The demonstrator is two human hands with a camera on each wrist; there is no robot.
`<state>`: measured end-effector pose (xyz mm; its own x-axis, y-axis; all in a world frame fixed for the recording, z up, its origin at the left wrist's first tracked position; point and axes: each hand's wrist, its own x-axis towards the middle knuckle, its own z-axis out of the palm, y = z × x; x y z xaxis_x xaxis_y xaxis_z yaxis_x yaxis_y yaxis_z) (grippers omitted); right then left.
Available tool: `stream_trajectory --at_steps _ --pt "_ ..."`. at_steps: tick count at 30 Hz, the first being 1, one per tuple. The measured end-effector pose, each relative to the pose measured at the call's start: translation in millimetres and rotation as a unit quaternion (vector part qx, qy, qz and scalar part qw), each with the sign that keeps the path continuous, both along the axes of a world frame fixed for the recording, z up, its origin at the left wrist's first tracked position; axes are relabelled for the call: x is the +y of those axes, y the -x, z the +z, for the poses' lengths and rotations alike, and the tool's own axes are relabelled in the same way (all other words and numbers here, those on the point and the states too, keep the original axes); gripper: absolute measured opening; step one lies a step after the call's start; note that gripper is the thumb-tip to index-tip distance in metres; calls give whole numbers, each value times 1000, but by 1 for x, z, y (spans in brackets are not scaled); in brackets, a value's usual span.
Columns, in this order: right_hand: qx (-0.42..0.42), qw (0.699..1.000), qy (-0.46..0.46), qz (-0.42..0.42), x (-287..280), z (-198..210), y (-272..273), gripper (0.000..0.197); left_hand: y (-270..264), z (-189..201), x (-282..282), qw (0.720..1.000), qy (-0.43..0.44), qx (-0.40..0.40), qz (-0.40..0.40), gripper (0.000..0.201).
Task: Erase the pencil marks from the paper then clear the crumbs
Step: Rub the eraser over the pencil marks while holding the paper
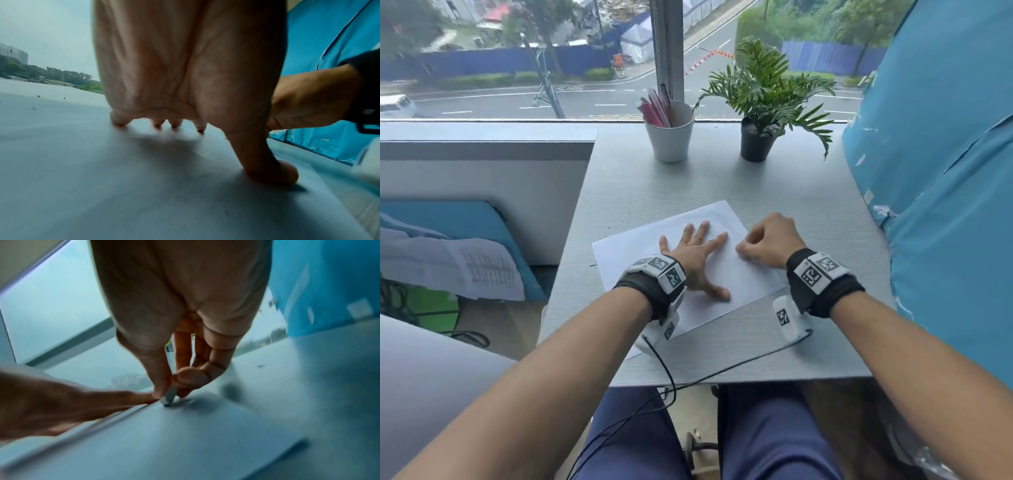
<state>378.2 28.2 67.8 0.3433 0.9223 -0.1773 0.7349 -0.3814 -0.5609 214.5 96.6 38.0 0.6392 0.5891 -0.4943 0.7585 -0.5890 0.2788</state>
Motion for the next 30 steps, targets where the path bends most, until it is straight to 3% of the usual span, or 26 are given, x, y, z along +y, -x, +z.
stream_trajectory --at_steps 1,4,8,11,15,19,23,25,28,30 --pt "-4 1000 -5 -6 0 -1 0 15 0 1 -1 1000 0 1 3 130" --pt "-12 996 30 87 -6 -4 15 17 0 3 -1 1000 4 4 3 131" --pt "7 1000 2 -8 1 -1 -7 16 -3 5 -1 1000 3 21 2 129" --pt "-13 996 24 85 -5 -2 5 19 -3 7 -1 999 4 33 -4 128" --pt "-12 1000 -8 0 -1 2 -16 16 -6 7 -1 999 0 42 0 129" --pt "-15 991 26 129 -21 -3 27 22 -7 7 0 999 -3 46 0 132" --pt "-19 1000 -9 15 2 4 -7 15 -8 8 0 999 -1 47 2 132" --pt "-32 999 -5 39 -1 4 5 15 -7 7 0 999 -2 50 2 131" --pt "-23 988 26 152 -13 0 31 15 -6 6 2 999 -3 51 -6 132" --pt "-23 996 27 82 3 3 5 16 -6 5 3 999 -4 47 -5 132"
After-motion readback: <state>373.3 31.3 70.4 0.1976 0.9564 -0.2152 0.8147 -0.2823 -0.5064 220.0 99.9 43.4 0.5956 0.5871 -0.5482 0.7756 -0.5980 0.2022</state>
